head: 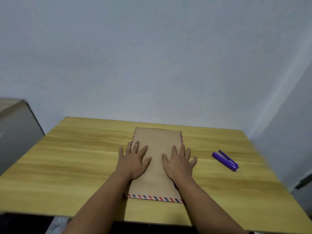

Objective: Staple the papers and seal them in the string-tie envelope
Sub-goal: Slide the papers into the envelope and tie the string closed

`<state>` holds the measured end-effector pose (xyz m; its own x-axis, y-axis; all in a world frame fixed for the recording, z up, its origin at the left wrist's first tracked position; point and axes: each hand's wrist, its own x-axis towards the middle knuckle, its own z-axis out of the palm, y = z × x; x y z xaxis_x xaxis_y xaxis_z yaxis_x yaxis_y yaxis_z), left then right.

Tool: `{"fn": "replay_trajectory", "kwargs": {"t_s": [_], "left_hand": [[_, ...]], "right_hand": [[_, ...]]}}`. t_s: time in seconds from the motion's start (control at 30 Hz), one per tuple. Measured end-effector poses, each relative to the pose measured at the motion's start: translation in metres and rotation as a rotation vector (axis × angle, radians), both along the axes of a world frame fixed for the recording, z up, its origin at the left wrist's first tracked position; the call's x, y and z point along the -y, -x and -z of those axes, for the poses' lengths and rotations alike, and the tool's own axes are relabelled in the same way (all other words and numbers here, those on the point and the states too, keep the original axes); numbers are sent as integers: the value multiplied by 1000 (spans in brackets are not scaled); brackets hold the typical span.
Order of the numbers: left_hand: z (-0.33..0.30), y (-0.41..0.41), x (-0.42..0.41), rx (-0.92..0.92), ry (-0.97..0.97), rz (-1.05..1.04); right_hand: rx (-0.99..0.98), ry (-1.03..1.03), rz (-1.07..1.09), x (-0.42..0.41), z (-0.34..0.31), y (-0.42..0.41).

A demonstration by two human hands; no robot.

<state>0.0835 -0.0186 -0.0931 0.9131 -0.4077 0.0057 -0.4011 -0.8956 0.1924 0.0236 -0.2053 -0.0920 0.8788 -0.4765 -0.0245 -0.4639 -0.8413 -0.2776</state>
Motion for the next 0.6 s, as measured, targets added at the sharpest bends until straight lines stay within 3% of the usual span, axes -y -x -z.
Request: {"fn": "replay_trajectory", "kwargs": {"t_s": [0.6], "left_hand": [[5,-36,3,27,-13,-11]], "right_hand": [[-18,-8,-15,1,0,-34]]}}
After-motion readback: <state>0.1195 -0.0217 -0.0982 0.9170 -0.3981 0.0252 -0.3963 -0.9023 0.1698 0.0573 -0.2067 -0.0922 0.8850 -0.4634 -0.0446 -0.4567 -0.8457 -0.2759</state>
